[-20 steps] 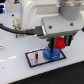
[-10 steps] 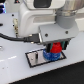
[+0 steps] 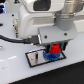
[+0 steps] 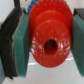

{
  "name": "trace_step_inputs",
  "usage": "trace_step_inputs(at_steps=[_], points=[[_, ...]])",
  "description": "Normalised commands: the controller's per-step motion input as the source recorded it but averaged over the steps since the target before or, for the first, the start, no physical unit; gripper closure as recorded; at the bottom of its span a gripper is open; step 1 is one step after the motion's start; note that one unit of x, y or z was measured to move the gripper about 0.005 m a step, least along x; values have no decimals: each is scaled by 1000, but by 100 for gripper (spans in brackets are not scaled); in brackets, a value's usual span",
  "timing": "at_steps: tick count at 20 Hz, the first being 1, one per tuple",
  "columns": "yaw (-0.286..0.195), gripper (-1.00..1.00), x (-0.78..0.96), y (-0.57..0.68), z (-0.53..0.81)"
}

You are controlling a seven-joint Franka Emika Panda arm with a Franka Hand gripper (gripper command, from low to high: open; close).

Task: Insert the blue gear onto the right peg, followed by the red gear

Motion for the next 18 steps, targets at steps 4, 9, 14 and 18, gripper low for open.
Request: trace_step_inputs(at_steps=[4,9,14,18], points=[[0,100,69,19,-28],[0,100,45,5,-22],[0,100,31,4,-62],[0,100,36,8,0]])
